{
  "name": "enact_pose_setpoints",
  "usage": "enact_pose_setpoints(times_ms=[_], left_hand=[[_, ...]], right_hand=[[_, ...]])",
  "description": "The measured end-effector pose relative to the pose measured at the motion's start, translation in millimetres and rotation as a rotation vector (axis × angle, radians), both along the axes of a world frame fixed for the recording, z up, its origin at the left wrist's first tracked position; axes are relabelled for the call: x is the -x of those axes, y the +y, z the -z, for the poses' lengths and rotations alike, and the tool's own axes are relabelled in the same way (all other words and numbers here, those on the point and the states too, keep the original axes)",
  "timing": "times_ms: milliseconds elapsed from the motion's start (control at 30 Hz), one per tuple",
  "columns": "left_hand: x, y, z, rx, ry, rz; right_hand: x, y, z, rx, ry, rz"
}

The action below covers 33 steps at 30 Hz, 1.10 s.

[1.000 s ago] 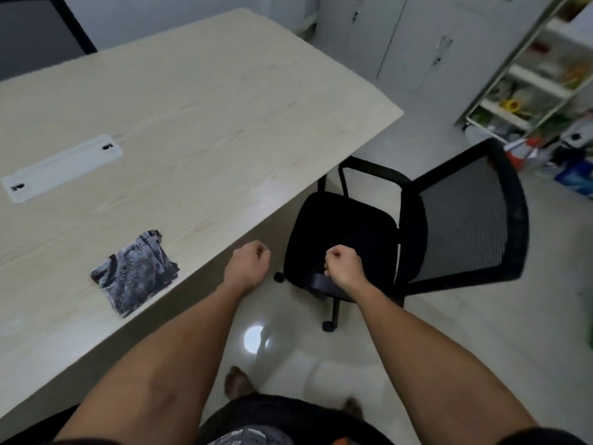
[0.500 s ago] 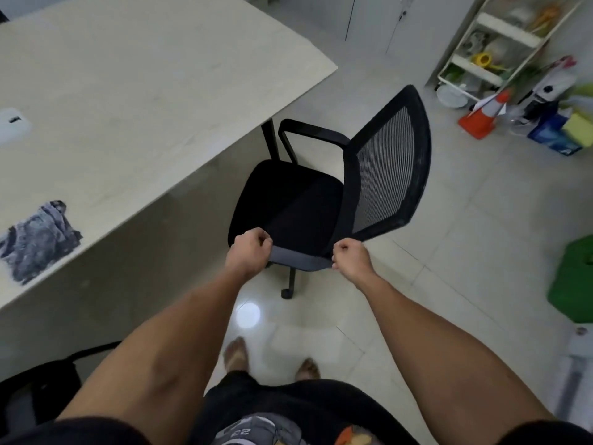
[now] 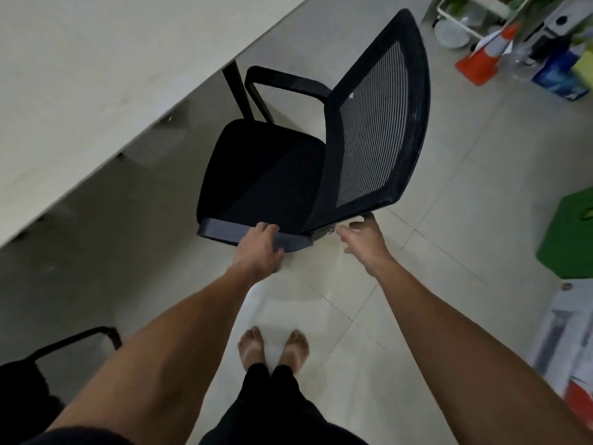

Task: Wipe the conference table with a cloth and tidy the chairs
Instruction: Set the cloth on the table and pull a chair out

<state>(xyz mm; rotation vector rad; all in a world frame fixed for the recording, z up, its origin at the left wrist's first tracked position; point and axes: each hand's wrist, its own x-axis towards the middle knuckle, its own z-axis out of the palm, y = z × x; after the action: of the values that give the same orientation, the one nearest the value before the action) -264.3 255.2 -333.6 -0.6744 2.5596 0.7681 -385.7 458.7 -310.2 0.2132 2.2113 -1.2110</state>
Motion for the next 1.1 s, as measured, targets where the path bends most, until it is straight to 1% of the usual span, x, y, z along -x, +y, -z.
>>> enact_pose_setpoints(times_ms=[133,267,400,533,667,800,1000,1100], left_hand=[[16.8,-0.1,52.0,0.076,-0.047,0.136],[27.7,0.7,97.7,0.132,-0.096,0.250],[34.5,-2.7,124.3,0.247,-0.057,0.355],[37.9,-10.5,126.6,0.299,-0.067,0.402],[29.8,-30.3,124.6,0.308,-0.074,0.392],[13.8,-63.7,121.4,0.316,-0.092,0.382],[-12.4,-123.7,103.9,0.309,-0.155,0.373],[-25.0,-157.2,100.7,0.335,-0.154,0.391]], right_hand=[[16.1,-4.2,19.5,0.075,-0.002,-0.015],[21.9,-8.2,40.9,0.064,-0.042,-0.108],[22.4,-15.4,50.5,0.089,-0.037,-0.040],[21.1,-28.2,49.5,0.089,-0.063,0.021],[5.1,-47.1,40.0,0.100,-0.062,-0.003],[-17.1,-74.8,34.0,0.120,-0.042,-0.063],[-48.6,-130.5,35.1,0.160,-0.032,-0.096],[-61.0,-158.2,34.2,0.178,-0.069,-0.113]])
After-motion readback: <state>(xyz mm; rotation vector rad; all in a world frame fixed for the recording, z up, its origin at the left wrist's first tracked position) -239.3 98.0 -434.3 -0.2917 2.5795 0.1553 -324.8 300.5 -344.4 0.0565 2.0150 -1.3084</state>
